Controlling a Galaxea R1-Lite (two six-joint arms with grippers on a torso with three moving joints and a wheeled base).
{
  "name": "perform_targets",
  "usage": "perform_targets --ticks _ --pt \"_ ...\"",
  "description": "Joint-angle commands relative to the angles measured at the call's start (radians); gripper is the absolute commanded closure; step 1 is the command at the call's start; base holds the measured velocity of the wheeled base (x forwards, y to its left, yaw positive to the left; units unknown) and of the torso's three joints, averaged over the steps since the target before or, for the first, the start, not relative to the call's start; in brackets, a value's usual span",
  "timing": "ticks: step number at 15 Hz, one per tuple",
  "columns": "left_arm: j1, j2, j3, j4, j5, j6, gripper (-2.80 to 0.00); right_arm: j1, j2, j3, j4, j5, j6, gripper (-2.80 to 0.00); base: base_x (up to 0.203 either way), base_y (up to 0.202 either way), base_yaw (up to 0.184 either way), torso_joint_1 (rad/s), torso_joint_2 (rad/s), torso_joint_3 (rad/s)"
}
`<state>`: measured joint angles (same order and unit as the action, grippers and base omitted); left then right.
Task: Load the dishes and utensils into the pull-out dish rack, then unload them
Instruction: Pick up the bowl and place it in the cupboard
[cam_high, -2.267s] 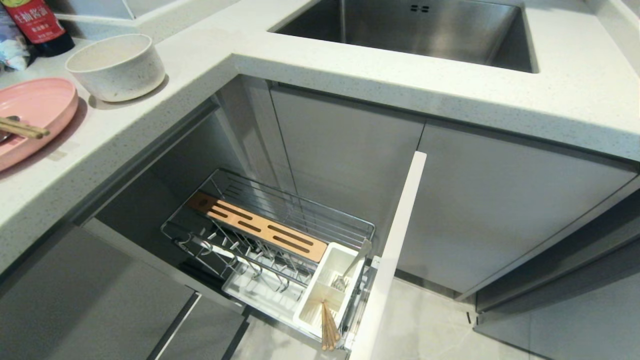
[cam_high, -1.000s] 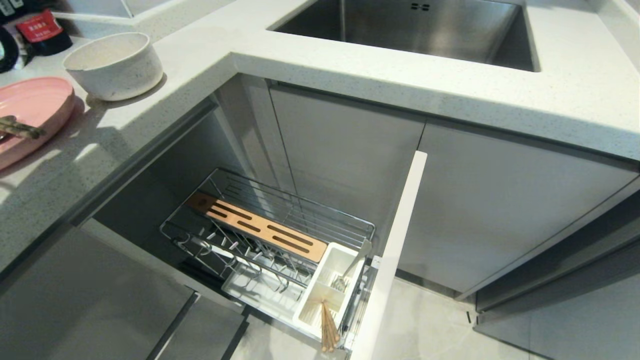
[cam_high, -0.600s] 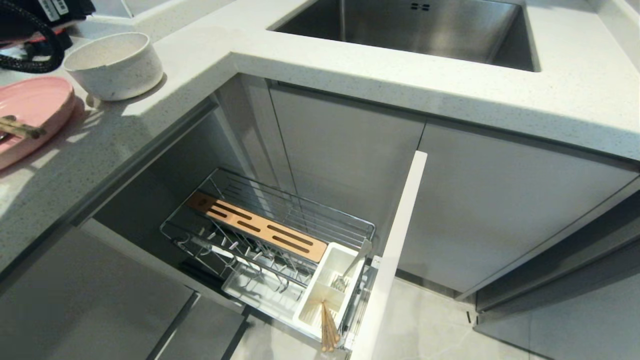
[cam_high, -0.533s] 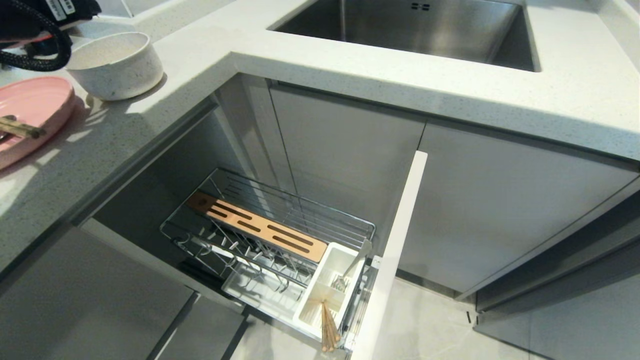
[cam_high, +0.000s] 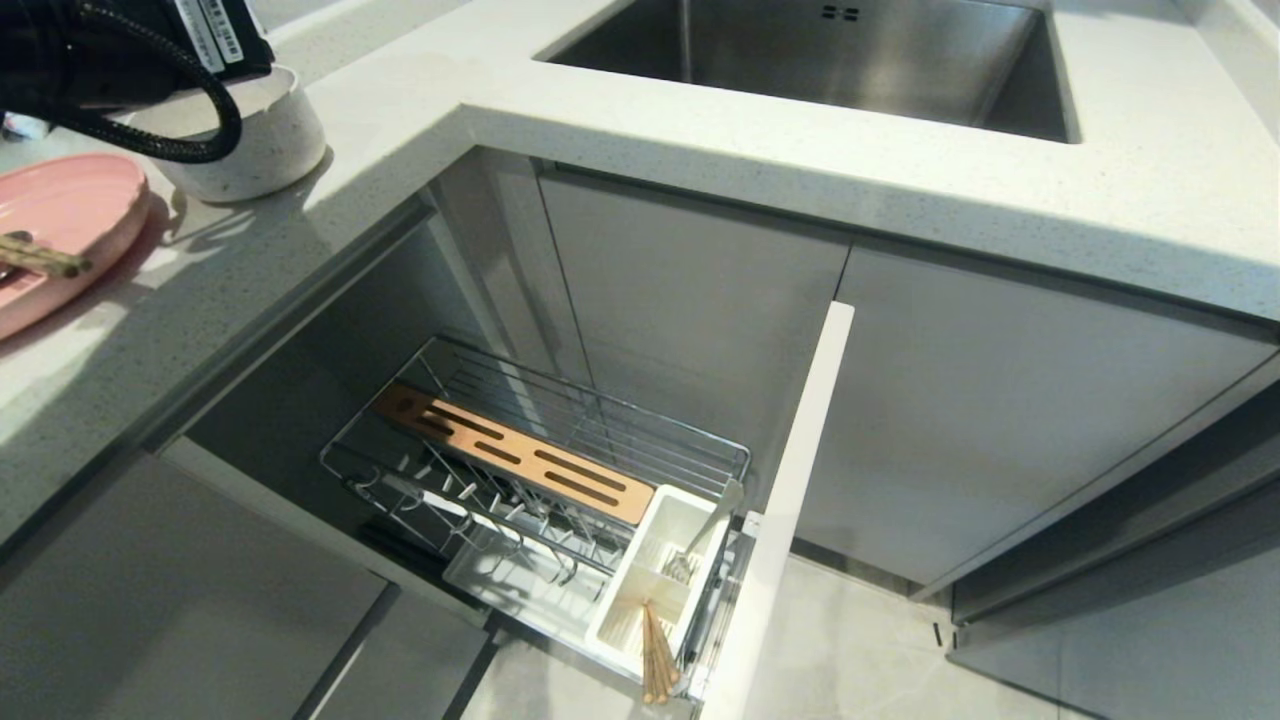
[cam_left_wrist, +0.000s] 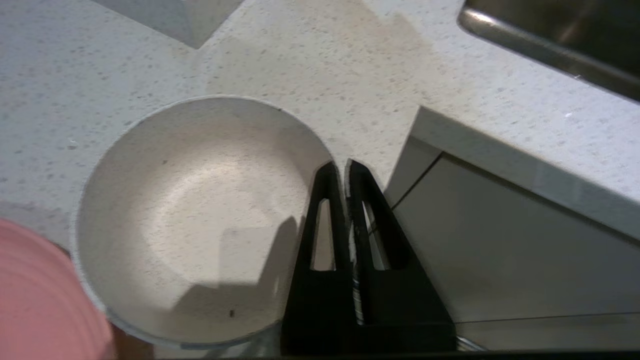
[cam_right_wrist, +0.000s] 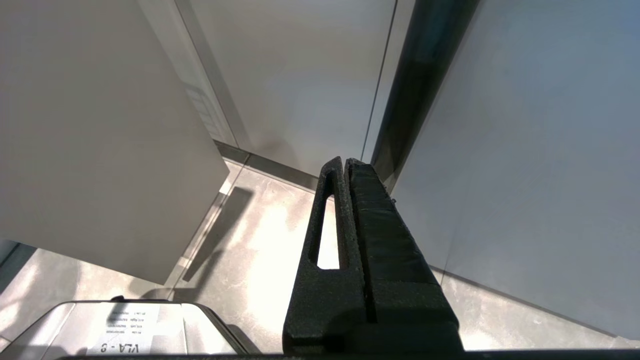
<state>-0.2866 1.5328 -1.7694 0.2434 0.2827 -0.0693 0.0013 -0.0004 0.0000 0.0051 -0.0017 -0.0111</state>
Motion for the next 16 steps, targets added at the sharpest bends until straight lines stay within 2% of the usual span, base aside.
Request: perform_targets --ticks 1,8,11,16 --pt "0.0 0.007 0.001 0.001 0.013 -0.001 -2.8 0.0 0.0 0.0 0.0 0.0 0.0 0.0 0.0 0.0 0.0 0.0 0.0 0.0" --pt "0.0 0.013 -0.001 -0.012 0.023 -0.001 -2.8 0.0 0.0 0.0 0.0 0.0 -0.001 0.0 0.0 0.0 0.0 0.0 0.0 0.0" --pt "0.003 0.032 -0.001 -0.016 0.037 0.035 -2.8 0.0 0.0 0.0 0.001 0.0 0.0 0.0 0.0 0.0 0.0 0.0 0.0 0.0" --pt "0.003 0.087 -0.012 -0.054 0.033 0.034 -2.8 0.0 0.0 0.0 -0.001 0.0 0.0 0.0 0.0 0.0 0.0 0.0 0.0 0.0"
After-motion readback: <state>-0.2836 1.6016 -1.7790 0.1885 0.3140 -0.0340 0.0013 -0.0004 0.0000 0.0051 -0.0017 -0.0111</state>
